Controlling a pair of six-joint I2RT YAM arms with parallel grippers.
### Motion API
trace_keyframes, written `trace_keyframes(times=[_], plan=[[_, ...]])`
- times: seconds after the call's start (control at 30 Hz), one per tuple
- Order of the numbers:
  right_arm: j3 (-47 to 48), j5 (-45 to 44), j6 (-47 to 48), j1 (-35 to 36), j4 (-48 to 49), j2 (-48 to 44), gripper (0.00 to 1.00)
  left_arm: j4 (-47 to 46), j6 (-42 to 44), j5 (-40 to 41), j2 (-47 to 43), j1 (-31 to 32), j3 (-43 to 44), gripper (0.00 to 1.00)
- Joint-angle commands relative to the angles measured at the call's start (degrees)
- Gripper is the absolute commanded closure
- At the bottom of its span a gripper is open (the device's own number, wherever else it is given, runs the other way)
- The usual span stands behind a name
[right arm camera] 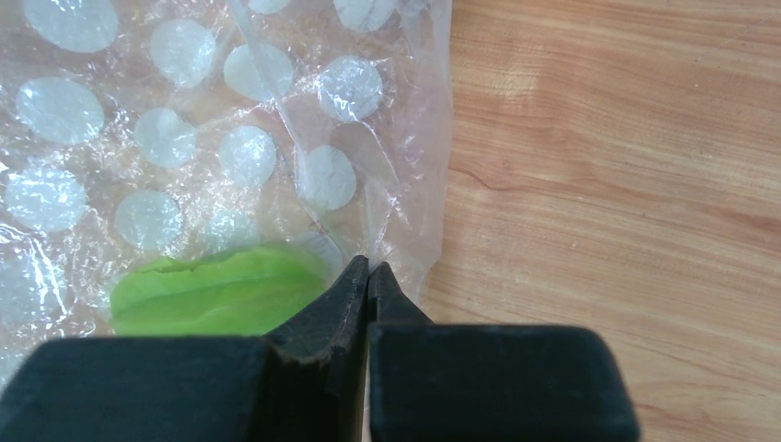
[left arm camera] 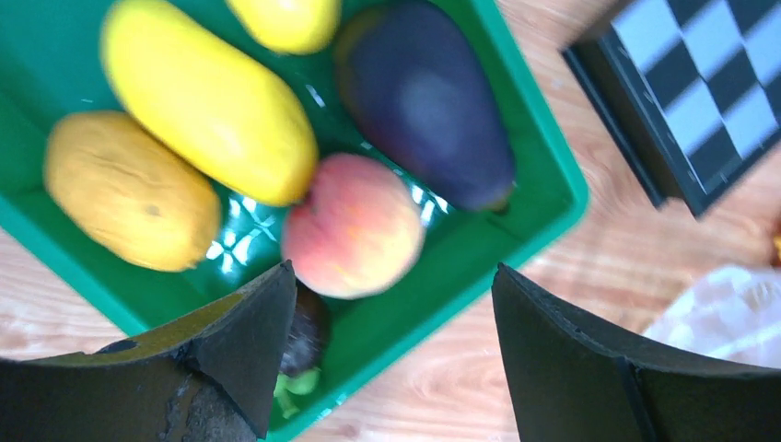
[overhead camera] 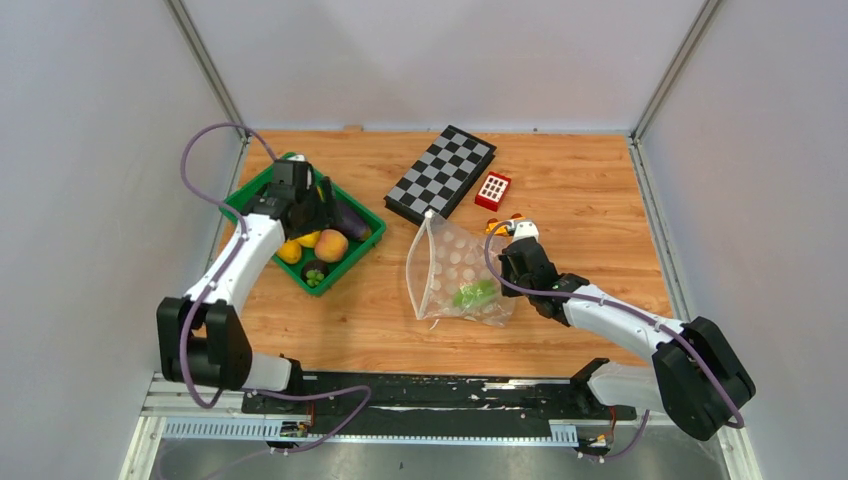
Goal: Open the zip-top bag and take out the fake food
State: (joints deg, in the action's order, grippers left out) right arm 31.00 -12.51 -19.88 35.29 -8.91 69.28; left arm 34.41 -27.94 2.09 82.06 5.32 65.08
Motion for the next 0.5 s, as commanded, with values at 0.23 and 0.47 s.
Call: trace_keyframes(times=[0.23,0.47], plan=[[-0.07,-0.56,-0.74,-0.02,1.98,-1.45,0.99,-7.52,-3.63,-2.80,-15.80,19.27,-11.40,0.16],[-0.07,-0.50,-0.68,-0.04,2.09,-1.35,0.99,-15.16,-3.15,-2.27,-12.97,32.12,-12.04,0.22]])
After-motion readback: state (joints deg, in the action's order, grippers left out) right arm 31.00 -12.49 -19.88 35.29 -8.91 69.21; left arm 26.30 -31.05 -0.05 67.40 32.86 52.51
